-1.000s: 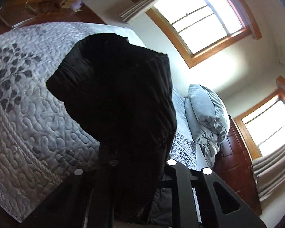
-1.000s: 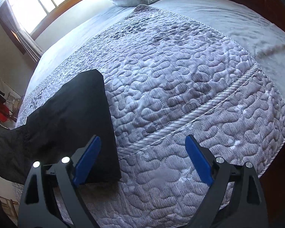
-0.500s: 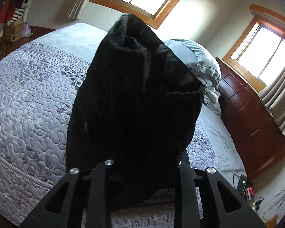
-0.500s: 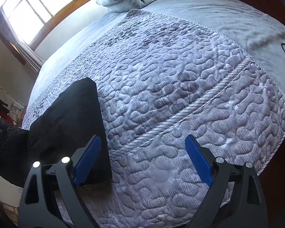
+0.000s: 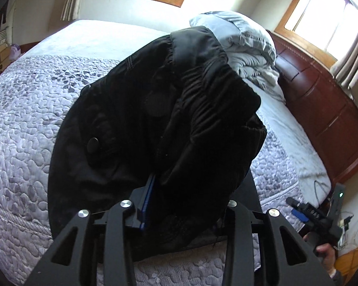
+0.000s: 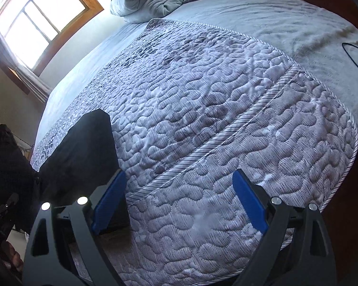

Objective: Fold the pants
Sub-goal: 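Lift the pants edge with the left gripper, fold it over, and release, then grasp the bunched end of the pants bundle with the right gripper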

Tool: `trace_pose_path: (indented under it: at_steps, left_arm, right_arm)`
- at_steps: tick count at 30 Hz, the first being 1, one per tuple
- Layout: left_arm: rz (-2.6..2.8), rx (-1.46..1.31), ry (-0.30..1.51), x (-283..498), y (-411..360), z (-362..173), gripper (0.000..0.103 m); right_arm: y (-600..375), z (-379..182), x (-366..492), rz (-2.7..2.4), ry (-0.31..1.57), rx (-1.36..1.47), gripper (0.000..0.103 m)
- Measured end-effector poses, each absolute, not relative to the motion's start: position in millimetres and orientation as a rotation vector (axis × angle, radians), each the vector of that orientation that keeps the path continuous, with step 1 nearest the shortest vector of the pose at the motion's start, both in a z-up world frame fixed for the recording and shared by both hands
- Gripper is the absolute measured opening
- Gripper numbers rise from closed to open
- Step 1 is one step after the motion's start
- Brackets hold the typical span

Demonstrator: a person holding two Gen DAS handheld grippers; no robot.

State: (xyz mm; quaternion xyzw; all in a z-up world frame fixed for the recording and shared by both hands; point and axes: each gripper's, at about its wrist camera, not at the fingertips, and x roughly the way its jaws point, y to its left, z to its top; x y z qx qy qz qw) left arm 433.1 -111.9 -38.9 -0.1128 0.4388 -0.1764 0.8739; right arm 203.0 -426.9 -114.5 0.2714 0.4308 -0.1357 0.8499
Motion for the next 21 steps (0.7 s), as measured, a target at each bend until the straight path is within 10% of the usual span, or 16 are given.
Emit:
trace_pose_path:
  at_steps: [21]
  left_arm:
    - [-0.445, -0.083, 0.999, 337, -112, -65, 0.082]
  right_arm:
    - [-412, -81, 202, -0.215, 0.823, 0.590, 0.090]
